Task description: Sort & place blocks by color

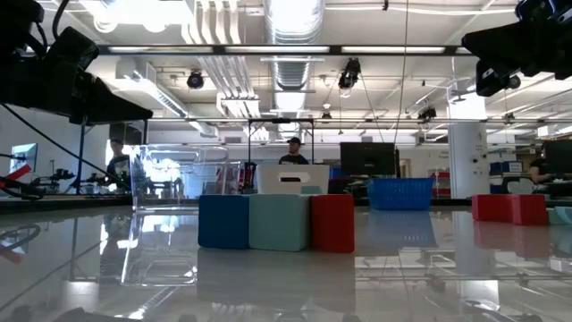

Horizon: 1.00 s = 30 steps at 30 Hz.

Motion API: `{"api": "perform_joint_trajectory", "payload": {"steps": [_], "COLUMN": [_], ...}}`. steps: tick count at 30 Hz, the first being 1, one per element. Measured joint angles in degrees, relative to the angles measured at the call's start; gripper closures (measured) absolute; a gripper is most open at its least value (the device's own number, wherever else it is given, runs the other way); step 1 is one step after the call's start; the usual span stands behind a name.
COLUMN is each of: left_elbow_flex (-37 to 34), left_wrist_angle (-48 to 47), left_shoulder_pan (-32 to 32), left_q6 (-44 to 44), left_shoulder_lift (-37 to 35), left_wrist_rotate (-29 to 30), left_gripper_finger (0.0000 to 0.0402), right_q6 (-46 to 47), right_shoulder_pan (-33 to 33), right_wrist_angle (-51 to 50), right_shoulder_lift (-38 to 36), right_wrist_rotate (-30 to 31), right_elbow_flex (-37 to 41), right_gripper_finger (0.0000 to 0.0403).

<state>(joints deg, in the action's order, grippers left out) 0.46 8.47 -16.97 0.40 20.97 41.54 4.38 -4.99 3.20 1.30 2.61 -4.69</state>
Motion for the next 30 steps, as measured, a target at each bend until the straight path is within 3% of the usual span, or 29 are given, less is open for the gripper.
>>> {"api": "perform_joint_trajectory", "payload": {"steps": [10, 16, 20, 26, 30], "left_elbow_flex": [0.00, 0.01, 0.01, 0.01, 0.01], "left_wrist_angle": [0.00, 0.00, 0.04, 2.93, 11.77], "left_shoulder_pan": [0.00, 0.00, 0.02, 0.02, 0.02], "left_q6": [0.00, 0.00, 2.73, -5.11, -15.97], "left_shoulder_lift": [0.00, 0.00, 0.00, 0.00, 0.00], "left_wrist_rotate": [0.13, 0.25, 0.61, 0.50, 0.39], "left_gripper_finger": [0.0402, 0.0402, 0.0402, 0.0402, 0.0402], "right_q6": [-0.95, -19.66, -26.37, -24.15, -13.60], "right_shoulder_pan": [0.00, 0.00, 0.00, 0.00, 0.00], "right_wrist_angle": [0.02, 0.02, 0.04, 0.02, 0.04], "right_shoulder_lift": [0.00, 0.00, 0.00, 0.00, 0.00], "right_wrist_rotate": [0.07, 0.54, 0.47, 0.45, 0.44], "right_elbow_flex": [-0.02, -0.01, 0.00, -0.02, 0.00], "right_gripper_finger": [0.0390, 0.0390, 0.0390, 0.0390, 0.0390]}}
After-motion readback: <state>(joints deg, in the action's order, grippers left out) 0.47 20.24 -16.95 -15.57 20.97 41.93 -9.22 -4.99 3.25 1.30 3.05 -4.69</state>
